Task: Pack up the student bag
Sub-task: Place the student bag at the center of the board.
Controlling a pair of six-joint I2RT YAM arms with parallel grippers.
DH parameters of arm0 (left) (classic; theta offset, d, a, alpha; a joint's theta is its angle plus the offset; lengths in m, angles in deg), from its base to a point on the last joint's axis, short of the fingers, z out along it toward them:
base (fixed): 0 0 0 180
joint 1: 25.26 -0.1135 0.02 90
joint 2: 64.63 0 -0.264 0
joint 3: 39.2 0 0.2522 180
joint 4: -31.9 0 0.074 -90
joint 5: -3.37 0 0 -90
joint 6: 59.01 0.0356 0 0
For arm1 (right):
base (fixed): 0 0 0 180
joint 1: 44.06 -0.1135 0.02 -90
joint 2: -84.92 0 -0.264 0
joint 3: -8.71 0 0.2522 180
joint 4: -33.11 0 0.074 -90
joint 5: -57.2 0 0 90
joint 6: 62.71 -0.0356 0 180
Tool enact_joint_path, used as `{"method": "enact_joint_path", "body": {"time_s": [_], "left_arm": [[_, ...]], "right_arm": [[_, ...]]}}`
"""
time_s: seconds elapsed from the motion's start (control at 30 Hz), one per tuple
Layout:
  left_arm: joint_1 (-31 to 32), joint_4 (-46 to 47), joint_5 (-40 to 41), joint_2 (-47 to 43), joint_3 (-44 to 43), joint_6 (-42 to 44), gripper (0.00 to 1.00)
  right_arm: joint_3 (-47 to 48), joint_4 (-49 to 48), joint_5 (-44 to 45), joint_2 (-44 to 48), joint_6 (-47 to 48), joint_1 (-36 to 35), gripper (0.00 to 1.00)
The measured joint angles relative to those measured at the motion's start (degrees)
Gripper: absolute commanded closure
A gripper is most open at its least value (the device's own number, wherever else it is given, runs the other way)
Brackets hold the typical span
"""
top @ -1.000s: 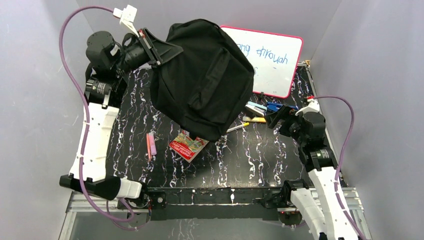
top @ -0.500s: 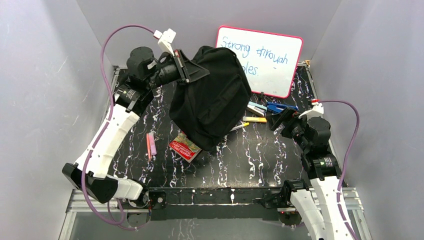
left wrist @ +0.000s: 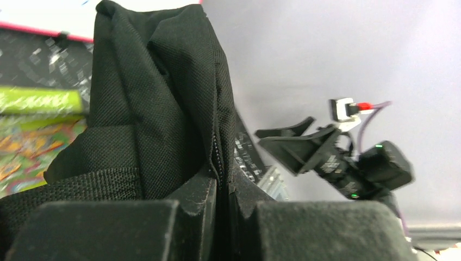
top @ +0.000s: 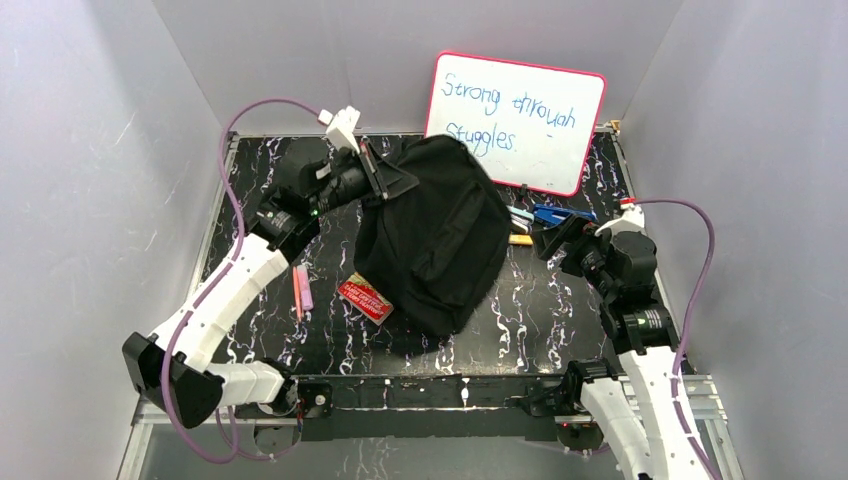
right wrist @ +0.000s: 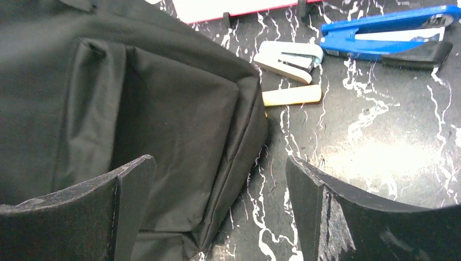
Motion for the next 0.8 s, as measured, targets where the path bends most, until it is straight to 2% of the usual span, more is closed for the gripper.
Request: {"method": "enact_joint_path", "body": {"time_s": [0.17,0.37,0.57,0.8], "left_arm": [[-0.24,0.26,7.26,-4.59,11.10,1.46,1.00],[-0.39,-0.31,12.70,-8.52,18.38,4.11,1.00],[-0.39,-3.17,16.37,-9.27,20.94,7.10,1.00],[-0.39,-4.63,18.08,-10.69,23.12,9.40,1.00]], "right_arm": [[-2.58,-0.63,-1.36,-1.66,-1.79,0.00,0.01],[-10.36,-4.52,-6.99,-4.68,-7.61,0.00,0.02],[-19.85,-10.88,-12.48,-9.70,-14.03,-0.59,0.03],[-20.90,-19.21,-13.27,-18.73,-15.28,-3.80,0.05]]}}
